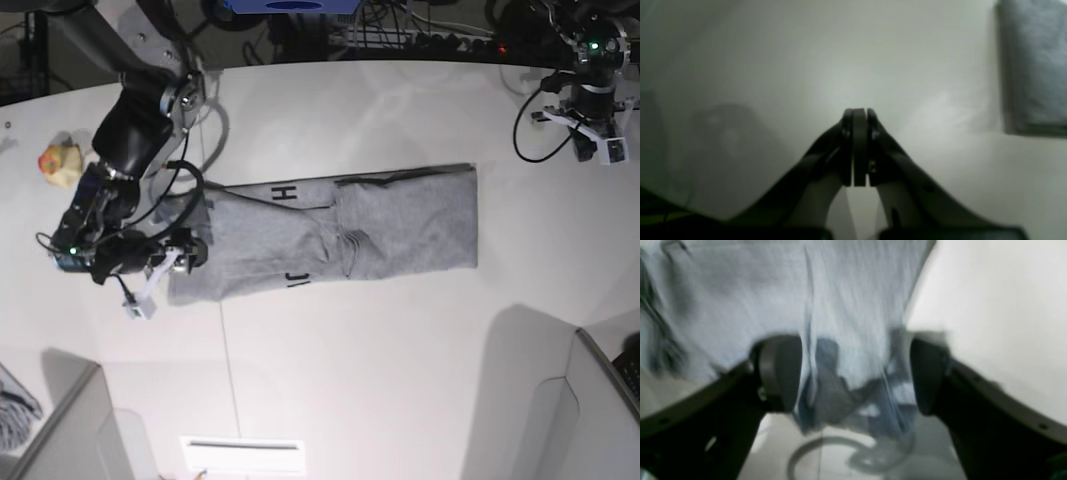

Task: Fold the T-shirt properly

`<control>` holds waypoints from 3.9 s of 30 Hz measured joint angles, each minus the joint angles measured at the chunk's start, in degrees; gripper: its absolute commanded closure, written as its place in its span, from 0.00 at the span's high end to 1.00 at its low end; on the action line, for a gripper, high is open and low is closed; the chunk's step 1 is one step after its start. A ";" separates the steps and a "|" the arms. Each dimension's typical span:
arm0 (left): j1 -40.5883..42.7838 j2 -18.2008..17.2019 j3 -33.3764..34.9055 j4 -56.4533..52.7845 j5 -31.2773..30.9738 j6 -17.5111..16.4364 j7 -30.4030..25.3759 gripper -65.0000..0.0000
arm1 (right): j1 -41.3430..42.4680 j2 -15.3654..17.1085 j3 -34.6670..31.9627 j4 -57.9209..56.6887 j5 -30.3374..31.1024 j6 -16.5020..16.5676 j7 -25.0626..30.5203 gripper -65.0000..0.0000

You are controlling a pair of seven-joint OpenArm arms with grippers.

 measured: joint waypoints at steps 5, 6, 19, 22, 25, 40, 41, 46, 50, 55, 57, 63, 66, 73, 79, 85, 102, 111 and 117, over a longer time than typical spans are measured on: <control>0.00 0.20 0.13 -0.07 -0.13 -0.02 0.00 0.00 | 0.92 0.39 0.70 -6.45 -0.48 -0.13 2.40 0.74; -0.13 0.20 0.22 -0.07 -0.11 -0.02 0.02 0.00 | 0.98 0.48 0.70 -7.15 0.00 -0.13 3.85 0.74; -0.44 0.22 0.24 -0.07 -0.13 -0.02 0.00 0.00 | 1.38 3.39 0.96 -8.35 -0.55 -3.61 6.78 0.74; -0.44 0.17 0.22 -0.07 -0.11 -0.02 0.00 0.00 | 2.03 3.32 0.74 -8.44 -0.35 -3.61 6.73 0.74; -0.85 0.22 0.22 -0.07 -0.11 -0.02 0.02 0.00 | 2.12 3.82 0.74 -8.44 -0.07 -4.74 8.20 0.74; -2.51 0.20 0.33 -1.55 -0.28 -0.26 -0.13 0.00 | -0.04 2.62 0.07 -12.70 3.85 -6.54 11.80 0.74; -2.51 0.13 0.74 -2.05 -0.09 -0.22 -0.09 0.00 | -0.48 2.43 -0.96 -12.11 4.02 -6.54 11.91 0.74; -4.83 0.15 5.20 -6.67 -0.09 -0.02 -0.15 0.00 | -2.40 1.70 -6.99 -10.21 4.66 -6.51 12.74 0.74; -8.04 0.13 6.93 -10.01 -0.07 0.02 0.00 0.00 | -2.45 1.66 -7.15 -10.14 4.94 -6.49 12.55 0.74; -12.52 -0.22 10.86 -14.56 0.68 0.00 -0.02 0.00 | -2.45 1.75 -7.15 -10.19 4.46 -6.45 12.98 0.58; -14.43 -0.87 12.74 -17.03 0.92 0.00 -0.02 0.00 | -2.60 1.84 -7.21 -10.43 4.22 -6.45 13.22 0.40; -18.29 -4.00 19.12 -24.79 0.98 0.00 -0.15 0.00 | -2.93 1.49 -7.19 -11.02 3.85 -6.58 12.63 0.00; -19.76 -5.55 22.08 -28.22 0.94 0.04 -0.07 0.00 | -2.71 1.42 -7.19 -11.04 3.67 -6.58 12.37 0.00; -20.13 -8.26 28.68 -29.73 0.48 0.02 -1.31 0.00 | -1.66 1.49 -9.18 -11.08 1.92 -6.60 12.57 0.00; -19.98 -9.70 29.22 -29.70 0.31 0.00 -1.05 0.00 | -4.79 -0.44 -20.52 -0.70 -0.87 -7.85 11.80 0.00; -18.86 -11.39 29.11 -29.35 0.15 0.04 -1.11 0.00 | -7.54 -3.26 -25.38 12.28 0.15 -8.26 10.82 0.00; -15.74 -11.41 29.22 -24.44 0.96 0.02 -0.20 0.00 | -11.91 -5.95 -45.86 27.50 1.01 -18.71 10.29 0.00; -15.65 -11.39 29.22 -24.20 0.98 0.02 -0.17 0.00 | -12.48 -5.62 -55.15 27.50 13.86 -31.15 16.17 0.00; -14.43 -11.37 28.98 -23.87 1.16 0.00 -0.17 0.00 | -12.46 -5.64 -61.88 26.01 13.97 -32.17 20.74 0.00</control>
